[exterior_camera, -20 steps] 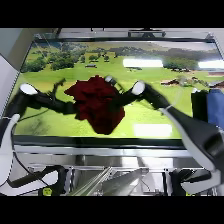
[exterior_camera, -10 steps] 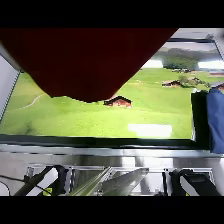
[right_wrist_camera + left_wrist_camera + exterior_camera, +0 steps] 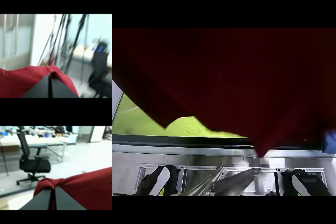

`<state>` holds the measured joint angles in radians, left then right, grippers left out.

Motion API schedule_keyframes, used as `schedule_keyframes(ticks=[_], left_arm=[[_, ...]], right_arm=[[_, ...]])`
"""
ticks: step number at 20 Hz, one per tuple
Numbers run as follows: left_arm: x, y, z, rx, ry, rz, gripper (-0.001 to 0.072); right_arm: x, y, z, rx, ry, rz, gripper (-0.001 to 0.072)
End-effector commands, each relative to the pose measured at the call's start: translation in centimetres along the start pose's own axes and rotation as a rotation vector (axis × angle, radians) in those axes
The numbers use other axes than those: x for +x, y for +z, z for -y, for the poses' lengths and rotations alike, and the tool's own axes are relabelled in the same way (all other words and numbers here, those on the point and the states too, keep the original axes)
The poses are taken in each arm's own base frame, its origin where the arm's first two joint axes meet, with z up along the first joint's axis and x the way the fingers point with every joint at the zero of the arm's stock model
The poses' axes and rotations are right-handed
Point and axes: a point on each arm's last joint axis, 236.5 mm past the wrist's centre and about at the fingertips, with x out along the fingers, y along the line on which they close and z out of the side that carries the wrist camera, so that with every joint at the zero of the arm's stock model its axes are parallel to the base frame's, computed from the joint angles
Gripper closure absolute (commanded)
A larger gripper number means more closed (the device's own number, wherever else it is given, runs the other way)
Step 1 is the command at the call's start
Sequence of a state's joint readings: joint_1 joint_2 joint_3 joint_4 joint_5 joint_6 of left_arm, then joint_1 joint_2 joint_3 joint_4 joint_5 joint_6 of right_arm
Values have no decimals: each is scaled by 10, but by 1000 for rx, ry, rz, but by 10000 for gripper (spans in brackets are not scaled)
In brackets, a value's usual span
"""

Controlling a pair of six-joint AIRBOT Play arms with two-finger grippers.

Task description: Fold the shirts.

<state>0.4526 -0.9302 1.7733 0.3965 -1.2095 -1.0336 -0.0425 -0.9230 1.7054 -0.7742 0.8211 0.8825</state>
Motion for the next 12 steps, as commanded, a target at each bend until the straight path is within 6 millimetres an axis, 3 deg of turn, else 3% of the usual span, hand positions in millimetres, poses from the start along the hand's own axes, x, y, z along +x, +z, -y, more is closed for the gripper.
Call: schedule_keyframes(ticks=[1, 3, 5, 6, 8, 10, 11, 12], left_arm=[[76, -107, -51, -82, -26, -254, 686], [131, -198, -90, -128, 3, -437, 685], [177, -294, -115, -195, -6, -605, 685], [193, -345, -128, -231, -10, -694, 686], [207, -431, -149, -287, -28, -857, 688], [207, -488, -172, -362, -21, -973, 691], [206, -502, -181, -394, -23, -999, 692], [204, -508, -192, -424, -16, -1012, 703]], right_arm=[[85, -133, 12, 133, 117, -272, 698], [130, -230, 20, 217, 151, -426, 698], [162, -331, 20, 305, 173, -569, 698], [174, -381, 19, 346, 168, -630, 698], [189, -456, 13, 438, 152, -698, 698], [197, -499, 12, 538, 123, -712, 697], [199, -509, 11, 570, 118, -715, 670], [198, -511, 14, 577, 115, -717, 564]])
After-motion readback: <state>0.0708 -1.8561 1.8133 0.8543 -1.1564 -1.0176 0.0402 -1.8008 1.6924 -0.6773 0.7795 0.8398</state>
